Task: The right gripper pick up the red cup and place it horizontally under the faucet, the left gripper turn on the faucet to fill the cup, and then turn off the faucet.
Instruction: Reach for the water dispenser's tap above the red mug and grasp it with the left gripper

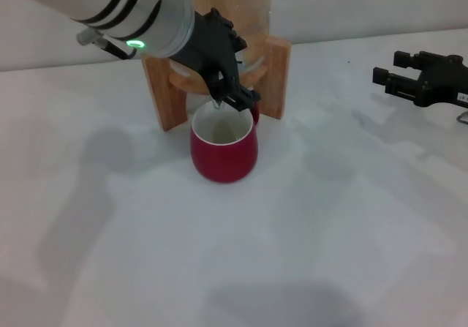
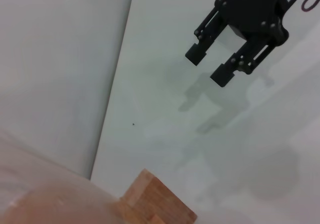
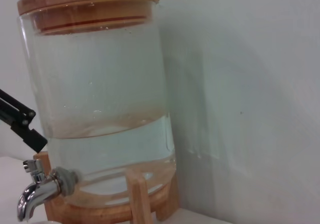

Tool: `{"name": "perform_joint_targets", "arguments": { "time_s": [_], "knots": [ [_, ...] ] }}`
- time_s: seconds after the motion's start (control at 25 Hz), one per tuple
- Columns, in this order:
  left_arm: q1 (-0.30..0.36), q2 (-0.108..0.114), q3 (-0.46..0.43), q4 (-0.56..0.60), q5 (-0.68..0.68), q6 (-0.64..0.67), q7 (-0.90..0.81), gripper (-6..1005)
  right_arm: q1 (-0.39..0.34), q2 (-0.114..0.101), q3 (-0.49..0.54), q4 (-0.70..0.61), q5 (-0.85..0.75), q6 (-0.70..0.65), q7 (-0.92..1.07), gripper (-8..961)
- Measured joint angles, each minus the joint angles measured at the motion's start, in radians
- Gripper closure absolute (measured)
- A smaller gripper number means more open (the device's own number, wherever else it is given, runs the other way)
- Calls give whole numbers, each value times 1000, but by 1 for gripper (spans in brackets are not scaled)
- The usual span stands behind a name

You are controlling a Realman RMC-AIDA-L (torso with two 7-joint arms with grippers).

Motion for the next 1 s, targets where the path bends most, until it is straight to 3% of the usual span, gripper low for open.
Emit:
{"name": "perform_joint_targets", "arguments": {
  "time_s": [1.0],
  "knots": [
    [9, 0, 10, -25, -48, 4, 7, 202, -6, 0, -4, 2, 0, -10, 0, 377]
  ]
}}
